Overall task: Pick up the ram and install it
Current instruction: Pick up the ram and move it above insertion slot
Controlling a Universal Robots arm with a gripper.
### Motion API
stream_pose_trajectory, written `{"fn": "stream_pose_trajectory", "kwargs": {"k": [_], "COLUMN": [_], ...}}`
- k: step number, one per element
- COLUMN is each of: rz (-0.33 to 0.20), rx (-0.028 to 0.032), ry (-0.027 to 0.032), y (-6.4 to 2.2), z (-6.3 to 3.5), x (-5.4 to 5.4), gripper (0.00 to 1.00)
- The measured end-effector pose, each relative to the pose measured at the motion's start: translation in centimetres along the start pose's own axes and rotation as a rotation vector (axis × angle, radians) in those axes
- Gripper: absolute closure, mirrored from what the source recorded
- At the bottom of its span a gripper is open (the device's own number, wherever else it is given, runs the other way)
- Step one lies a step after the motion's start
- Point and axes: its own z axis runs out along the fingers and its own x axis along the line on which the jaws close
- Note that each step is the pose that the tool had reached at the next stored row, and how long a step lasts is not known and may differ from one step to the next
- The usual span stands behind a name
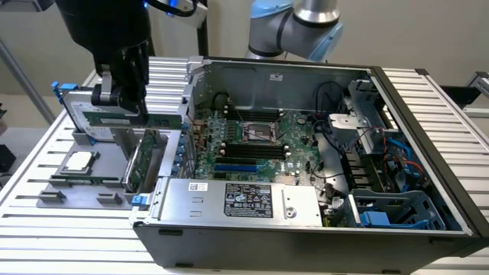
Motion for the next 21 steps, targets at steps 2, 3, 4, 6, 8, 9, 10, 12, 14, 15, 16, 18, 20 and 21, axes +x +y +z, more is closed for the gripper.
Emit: {"fn": "stream_pose_trajectory", "kwargs": {"k": [2,3,4,6,8,9,10,12,14,15,16,18,20,21], "rz": [0.0,0.0,0.0,0.0,0.0,0.0,0.0,0.0,0.0,0.0,0.0,0.0,0.0,0.0], "rx": [-0.0002,-0.0004,-0.0006,-0.001,-0.0015,-0.0017,-0.0019,-0.0022,-0.0026,-0.0028,-0.0031,-0.0037,-0.0043,-0.0045], "ry": [-0.0001,0.0,0.0,-0.0001,0.0,0.0,-0.0001,-0.0001,-0.0001,-0.0001,-0.0001,0.0,-0.0001,-0.0002], "y": [-0.9,-1.35,-1.8,-2.71,-3.62,-4.1,-4.55,-5.45,-6.38,-6.83,-7.3,-8.2,-9.13,-9.57], "z": [0.0,0.01,0.02,0.09,0.15,0.19,0.23,0.31,0.4,0.46,0.54,0.7,0.87,0.96], "x": [0.0,0.0,0.0,0.0,0.0,0.0,0.0,0.0,0.0,-0.1,-0.1,-0.2,-0.2,-0.3], "gripper": [1.0,1.0,1.0,1.0,1.0,1.0,1.0,1.0,1.0,1.0,1.0,1.0,1.0,1.0]}}
